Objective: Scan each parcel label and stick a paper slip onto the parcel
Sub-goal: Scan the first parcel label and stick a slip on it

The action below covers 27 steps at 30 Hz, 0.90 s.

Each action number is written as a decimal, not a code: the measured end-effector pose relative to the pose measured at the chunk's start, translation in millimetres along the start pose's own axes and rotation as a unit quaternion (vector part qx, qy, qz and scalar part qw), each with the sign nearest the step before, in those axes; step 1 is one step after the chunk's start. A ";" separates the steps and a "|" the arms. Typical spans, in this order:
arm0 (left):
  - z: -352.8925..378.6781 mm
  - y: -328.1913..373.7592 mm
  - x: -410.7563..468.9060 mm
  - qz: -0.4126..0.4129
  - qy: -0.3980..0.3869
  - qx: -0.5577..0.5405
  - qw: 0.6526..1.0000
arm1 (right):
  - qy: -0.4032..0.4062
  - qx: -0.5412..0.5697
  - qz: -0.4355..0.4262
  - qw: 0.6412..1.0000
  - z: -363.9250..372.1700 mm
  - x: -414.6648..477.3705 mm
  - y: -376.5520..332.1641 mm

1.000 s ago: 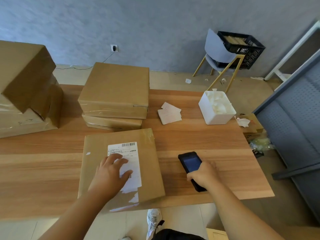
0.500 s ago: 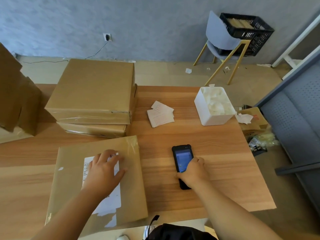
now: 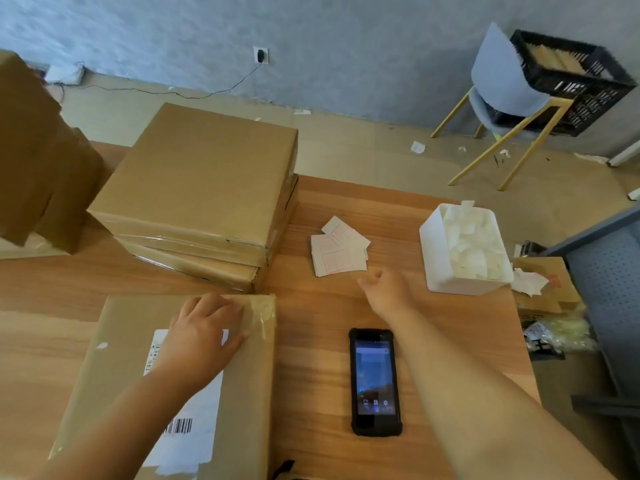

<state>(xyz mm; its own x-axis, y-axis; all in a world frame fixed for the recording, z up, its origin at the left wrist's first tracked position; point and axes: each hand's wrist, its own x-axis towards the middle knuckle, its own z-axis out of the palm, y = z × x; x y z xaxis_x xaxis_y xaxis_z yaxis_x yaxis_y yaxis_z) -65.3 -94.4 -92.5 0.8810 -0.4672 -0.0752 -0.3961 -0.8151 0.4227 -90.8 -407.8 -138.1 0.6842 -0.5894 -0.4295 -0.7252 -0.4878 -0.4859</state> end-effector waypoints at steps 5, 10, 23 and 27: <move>-1.5 0.7 6.3 -0.003 0.002 -0.008 1.000 | -0.011 0.021 -0.004 1.000 6.2 39.8 -24.8; -0.5 0.9 7.2 0.009 0.030 -0.014 0.999 | 0.014 0.030 0.027 0.999 17.4 54.7 -24.5; 4.4 -3.1 2.2 0.011 0.049 -0.004 0.999 | 0.059 0.054 0.027 0.996 8.6 40.5 -17.4; 0.1 -1.7 0.2 0.013 0.029 -0.009 0.999 | 0.088 0.076 0.007 0.993 4.2 28.3 -12.5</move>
<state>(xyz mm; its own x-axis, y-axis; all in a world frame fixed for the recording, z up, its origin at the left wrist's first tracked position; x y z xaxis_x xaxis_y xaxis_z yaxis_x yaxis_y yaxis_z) -64.5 -93.1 -93.3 0.8837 -0.4679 -0.0120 -0.4153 -0.7957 0.4409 -62.0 -415.6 -147.3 0.6401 -0.7056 -0.3039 -0.7056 -0.3834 -0.5959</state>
